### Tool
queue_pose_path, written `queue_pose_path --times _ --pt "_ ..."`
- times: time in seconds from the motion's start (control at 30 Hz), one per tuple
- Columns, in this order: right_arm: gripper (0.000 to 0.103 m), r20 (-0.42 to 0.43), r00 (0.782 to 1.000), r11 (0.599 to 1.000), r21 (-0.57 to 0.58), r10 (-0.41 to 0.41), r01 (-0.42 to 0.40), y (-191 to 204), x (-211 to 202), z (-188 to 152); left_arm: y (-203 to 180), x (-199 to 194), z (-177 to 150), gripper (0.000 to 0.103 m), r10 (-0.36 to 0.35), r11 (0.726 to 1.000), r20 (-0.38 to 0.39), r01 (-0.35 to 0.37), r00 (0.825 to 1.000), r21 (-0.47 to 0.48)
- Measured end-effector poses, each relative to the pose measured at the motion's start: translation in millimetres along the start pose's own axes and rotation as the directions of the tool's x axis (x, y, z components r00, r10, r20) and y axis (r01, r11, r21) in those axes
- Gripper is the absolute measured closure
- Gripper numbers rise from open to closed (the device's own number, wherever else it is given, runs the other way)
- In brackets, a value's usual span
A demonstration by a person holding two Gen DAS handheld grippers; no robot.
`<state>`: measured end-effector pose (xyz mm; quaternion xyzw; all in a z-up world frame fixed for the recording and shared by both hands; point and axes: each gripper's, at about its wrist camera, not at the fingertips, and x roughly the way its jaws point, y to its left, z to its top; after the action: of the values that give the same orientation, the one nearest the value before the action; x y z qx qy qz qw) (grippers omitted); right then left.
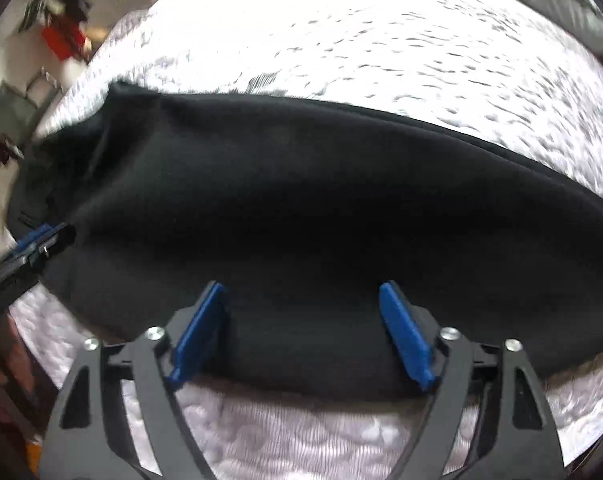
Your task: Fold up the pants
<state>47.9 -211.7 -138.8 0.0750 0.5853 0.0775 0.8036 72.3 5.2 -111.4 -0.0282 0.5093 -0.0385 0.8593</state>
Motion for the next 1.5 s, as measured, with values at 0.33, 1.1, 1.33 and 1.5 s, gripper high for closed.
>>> queue_pose_path --times 0.33,1.1,1.33,1.5 --pt "0.024 0.013 0.999 0.997 0.073 0.034 -0.035 -38.0 -8.1 -11.2 -41.5 42.9 -3.1 0.015 -0.004 0.992 -0.072 0.013 0.997 0.127" --pt "0.020 0.036 0.989 0.851 0.514 -0.141 0.103 -299.9 -77.2 -83.0 -156.4 35.7 -4.6 0.015 -0.102 0.983 -0.116 0.118 0.988 0.139" --pt "0.024 0.170 0.975 0.844 0.536 -0.142 0.029 -326.2 -76.8 -58.5 -159.4 37.4 -6.7 0.015 -0.084 0.983 -0.118 0.101 0.989 0.153" --pt "0.090 0.254 0.963 0.811 0.580 -0.093 -0.075 -354.0 -94.5 -56.2 -148.9 34.7 -4.0 0.015 -0.094 0.988 -0.115 0.107 0.989 0.110"
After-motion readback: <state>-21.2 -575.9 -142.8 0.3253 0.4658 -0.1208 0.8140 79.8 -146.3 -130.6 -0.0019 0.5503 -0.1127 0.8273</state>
